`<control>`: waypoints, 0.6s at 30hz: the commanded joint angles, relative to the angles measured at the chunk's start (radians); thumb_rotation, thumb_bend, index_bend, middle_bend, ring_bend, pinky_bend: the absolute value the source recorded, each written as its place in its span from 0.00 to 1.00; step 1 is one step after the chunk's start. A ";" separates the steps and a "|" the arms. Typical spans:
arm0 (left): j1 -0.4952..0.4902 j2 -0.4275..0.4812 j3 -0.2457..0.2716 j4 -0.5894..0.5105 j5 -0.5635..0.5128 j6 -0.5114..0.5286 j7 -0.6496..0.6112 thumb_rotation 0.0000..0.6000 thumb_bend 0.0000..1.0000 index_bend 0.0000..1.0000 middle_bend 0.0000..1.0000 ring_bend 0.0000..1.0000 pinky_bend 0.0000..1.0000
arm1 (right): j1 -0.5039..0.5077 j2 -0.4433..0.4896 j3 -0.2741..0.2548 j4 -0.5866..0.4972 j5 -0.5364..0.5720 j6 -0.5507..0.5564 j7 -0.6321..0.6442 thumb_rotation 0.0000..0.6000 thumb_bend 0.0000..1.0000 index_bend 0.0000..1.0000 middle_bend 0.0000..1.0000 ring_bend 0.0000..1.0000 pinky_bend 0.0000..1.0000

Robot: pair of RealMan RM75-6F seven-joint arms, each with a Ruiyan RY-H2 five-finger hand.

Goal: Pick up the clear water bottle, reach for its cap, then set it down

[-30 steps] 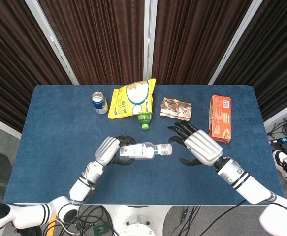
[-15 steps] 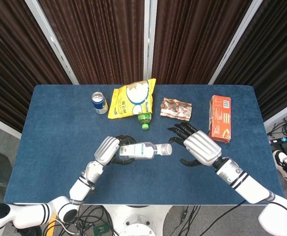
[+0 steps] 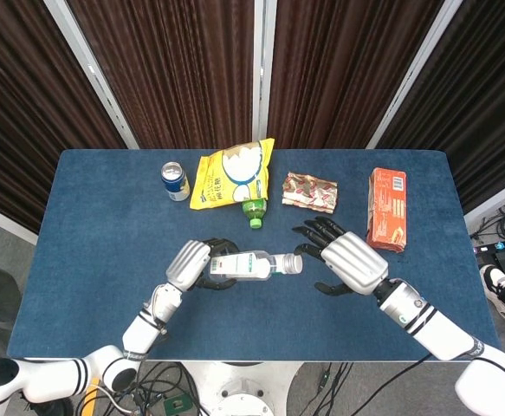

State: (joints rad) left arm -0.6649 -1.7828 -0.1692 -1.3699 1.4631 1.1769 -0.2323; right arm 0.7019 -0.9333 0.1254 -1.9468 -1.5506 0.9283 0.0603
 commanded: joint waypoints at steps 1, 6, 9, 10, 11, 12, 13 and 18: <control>0.000 -0.001 0.000 0.001 -0.001 0.000 0.000 1.00 0.35 0.52 0.54 0.45 0.57 | -0.001 0.000 0.000 0.000 -0.003 0.004 0.003 1.00 0.15 0.28 0.08 0.00 0.00; -0.001 -0.004 0.000 0.004 -0.002 -0.002 0.001 1.00 0.35 0.52 0.54 0.45 0.57 | -0.002 0.004 0.000 0.003 -0.008 0.008 0.012 1.00 0.15 0.28 0.08 0.00 0.00; -0.001 -0.004 -0.001 0.004 -0.002 -0.001 0.001 1.00 0.35 0.52 0.54 0.45 0.57 | -0.004 0.002 0.004 0.008 -0.012 0.019 0.021 1.00 0.15 0.28 0.08 0.00 0.00; 0.000 -0.005 -0.002 0.004 -0.001 0.001 0.000 1.00 0.35 0.52 0.54 0.45 0.57 | -0.005 0.000 0.006 0.010 -0.013 0.025 0.024 1.00 0.15 0.28 0.08 0.00 0.00; 0.000 -0.005 -0.003 0.003 -0.001 0.004 -0.001 1.00 0.35 0.52 0.54 0.45 0.57 | -0.007 -0.003 0.008 0.015 -0.014 0.032 0.025 1.00 0.16 0.28 0.08 0.00 0.00; 0.000 -0.005 -0.003 0.001 0.000 0.006 -0.004 1.00 0.35 0.52 0.54 0.45 0.57 | -0.007 -0.006 0.010 0.019 -0.014 0.037 0.024 1.00 0.16 0.28 0.09 0.00 0.00; 0.001 -0.006 -0.005 0.000 0.001 0.009 -0.006 1.00 0.35 0.52 0.54 0.45 0.57 | -0.008 -0.010 0.013 0.024 -0.013 0.043 0.022 1.00 0.16 0.28 0.09 0.00 0.00; 0.003 -0.012 -0.012 -0.008 0.004 0.024 -0.020 1.00 0.35 0.52 0.54 0.45 0.57 | -0.009 -0.043 0.022 0.048 -0.018 0.070 -0.004 1.00 0.16 0.28 0.10 0.00 0.00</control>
State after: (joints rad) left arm -0.6620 -1.7941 -0.1802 -1.3777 1.4675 1.2003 -0.2514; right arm 0.6930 -0.9716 0.1455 -1.9024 -1.5667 0.9949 0.0604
